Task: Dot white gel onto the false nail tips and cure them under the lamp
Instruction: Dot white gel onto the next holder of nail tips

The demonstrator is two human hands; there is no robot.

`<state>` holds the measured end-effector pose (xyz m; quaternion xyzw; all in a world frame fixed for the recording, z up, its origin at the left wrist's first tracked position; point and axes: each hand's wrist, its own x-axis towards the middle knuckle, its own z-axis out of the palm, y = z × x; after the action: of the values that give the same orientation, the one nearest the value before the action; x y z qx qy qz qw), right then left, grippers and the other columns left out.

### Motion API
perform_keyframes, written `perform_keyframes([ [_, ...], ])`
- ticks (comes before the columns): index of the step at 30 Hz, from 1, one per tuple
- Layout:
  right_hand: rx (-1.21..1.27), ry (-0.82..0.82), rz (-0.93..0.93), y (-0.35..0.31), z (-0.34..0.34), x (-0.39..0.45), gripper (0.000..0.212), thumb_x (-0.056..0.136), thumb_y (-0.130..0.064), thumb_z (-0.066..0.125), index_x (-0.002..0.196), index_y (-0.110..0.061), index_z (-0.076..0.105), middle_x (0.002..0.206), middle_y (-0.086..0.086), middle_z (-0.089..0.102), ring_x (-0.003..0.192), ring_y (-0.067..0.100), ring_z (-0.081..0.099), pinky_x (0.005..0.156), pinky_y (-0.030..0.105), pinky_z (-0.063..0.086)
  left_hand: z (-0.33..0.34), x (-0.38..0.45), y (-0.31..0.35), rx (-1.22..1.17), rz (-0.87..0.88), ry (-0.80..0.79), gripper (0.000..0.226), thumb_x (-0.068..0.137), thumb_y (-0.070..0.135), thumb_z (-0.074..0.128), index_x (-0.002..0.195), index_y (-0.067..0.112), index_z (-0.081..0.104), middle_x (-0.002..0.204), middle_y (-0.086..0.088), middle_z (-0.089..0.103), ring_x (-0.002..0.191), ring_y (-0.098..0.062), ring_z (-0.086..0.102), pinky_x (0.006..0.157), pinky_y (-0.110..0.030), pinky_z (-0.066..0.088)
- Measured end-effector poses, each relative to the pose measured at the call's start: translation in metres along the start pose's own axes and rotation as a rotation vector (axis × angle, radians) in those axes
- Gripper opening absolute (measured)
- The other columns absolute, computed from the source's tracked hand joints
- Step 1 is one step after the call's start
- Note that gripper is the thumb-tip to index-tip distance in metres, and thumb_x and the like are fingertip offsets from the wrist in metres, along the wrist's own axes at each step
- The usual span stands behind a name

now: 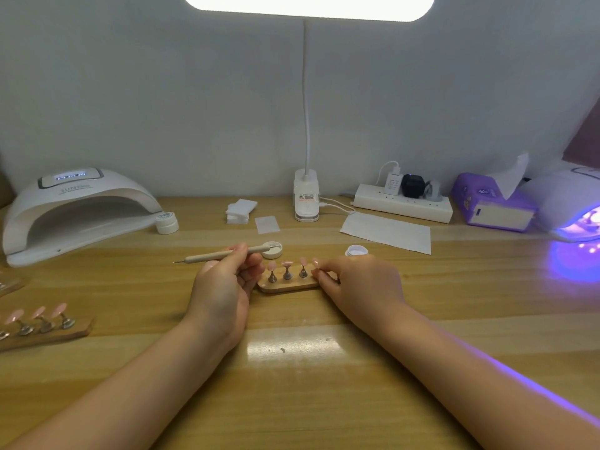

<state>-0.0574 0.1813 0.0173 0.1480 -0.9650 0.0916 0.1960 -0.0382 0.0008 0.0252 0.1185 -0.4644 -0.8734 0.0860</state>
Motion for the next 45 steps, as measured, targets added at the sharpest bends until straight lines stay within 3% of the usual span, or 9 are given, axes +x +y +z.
perform_keyframes([
  [4,0.034,0.039,-0.048,-0.002,-0.002,-0.004,0.036,0.098,-0.048,0.037,0.106,-0.035,0.070,0.085,-0.010,0.069,0.079,0.010,0.060,0.058,0.025,0.040,0.000,0.000,-0.001,0.003,-0.001,0.003,0.012,0.098,0.013,0.050,0.090,0.010,0.058,0.062,0.001,0.064,0.063,-0.010,0.063,0.076,-0.028,0.051],
  [8,0.241,0.129,-0.014,-0.003,-0.010,-0.005,0.022,0.093,-0.042,0.053,0.093,-0.032,0.072,0.074,-0.016,0.057,0.074,0.007,0.054,0.057,0.027,0.042,0.000,0.001,-0.001,0.001,0.001,0.005,0.015,0.098,0.014,0.050,0.087,0.010,0.059,0.062,0.001,0.064,0.064,-0.011,0.063,0.079,-0.028,0.051],
  [14,0.561,0.279,0.028,0.001,-0.023,-0.001,0.009,0.090,-0.032,0.064,0.091,-0.026,0.071,0.085,-0.015,0.066,0.063,0.000,0.053,0.058,0.028,0.048,-0.002,0.005,0.002,-0.049,-0.037,0.102,0.014,0.098,0.016,0.052,0.088,0.008,0.057,0.063,-0.003,0.061,0.070,-0.017,0.059,0.077,-0.031,0.053],
  [17,0.688,0.276,0.023,0.000,-0.029,0.000,0.008,0.089,-0.031,0.065,0.094,-0.027,0.071,0.087,-0.018,0.068,0.060,0.006,0.060,0.063,0.039,0.053,0.001,0.005,0.011,-0.076,-0.019,0.132,0.016,0.099,0.015,0.049,0.087,0.008,0.058,0.059,-0.002,0.061,0.065,-0.017,0.059,0.072,-0.031,0.053],
  [22,0.782,0.311,-0.035,-0.010,-0.044,-0.001,0.014,0.086,-0.035,0.063,0.095,-0.027,0.071,0.088,-0.016,0.070,0.055,0.015,0.061,0.058,0.045,0.054,0.012,-0.007,0.032,-0.063,0.161,0.000,0.018,0.097,0.015,0.048,0.088,0.012,0.063,0.058,0.001,0.060,0.057,-0.011,0.060,0.062,-0.027,0.055],
  [27,0.801,0.311,-0.037,-0.020,-0.056,-0.005,0.019,0.084,-0.042,0.061,0.092,-0.027,0.071,0.084,-0.017,0.069,0.062,0.008,0.062,0.061,0.043,0.054,0.024,-0.032,0.044,0.142,0.464,-0.214,0.023,0.095,0.024,0.050,0.086,0.017,0.069,0.071,0.001,0.066,0.070,-0.010,0.064,0.071,-0.027,0.055],
  [34,0.808,0.345,-0.075,-0.029,-0.063,-0.007,0.011,0.085,-0.043,0.061,0.087,-0.034,0.067,0.079,-0.019,0.067,0.049,0.016,0.058,0.054,0.040,0.052,0.034,-0.056,0.052,0.522,0.743,-0.234,0.020,0.095,0.035,0.045,0.093,0.021,0.059,0.072,0.006,0.066,0.074,-0.010,0.066,0.076,-0.028,0.055],
  [36,0.848,0.352,-0.095,-0.031,-0.064,-0.008,0.002,0.084,-0.042,0.063,0.083,-0.040,0.063,0.078,-0.019,0.067,0.049,0.017,0.057,0.051,0.040,0.051,0.035,-0.060,0.053,0.584,0.786,-0.245,0.017,0.098,0.030,0.045,0.093,0.021,0.058,0.073,0.006,0.067,0.073,-0.008,0.066,0.076,-0.023,0.055],
  [45,0.903,0.351,-0.123,-0.030,-0.062,-0.009,0.004,0.082,-0.039,0.066,0.083,-0.042,0.064,0.074,-0.016,0.068,0.049,0.024,0.056,0.049,0.044,0.048,0.039,-0.066,0.053,0.655,0.848,-0.276,0.014,0.098,0.025,0.047,0.093,0.020,0.059,0.076,0.010,0.069,0.074,-0.002,0.066,0.065,-0.008,0.046],
])
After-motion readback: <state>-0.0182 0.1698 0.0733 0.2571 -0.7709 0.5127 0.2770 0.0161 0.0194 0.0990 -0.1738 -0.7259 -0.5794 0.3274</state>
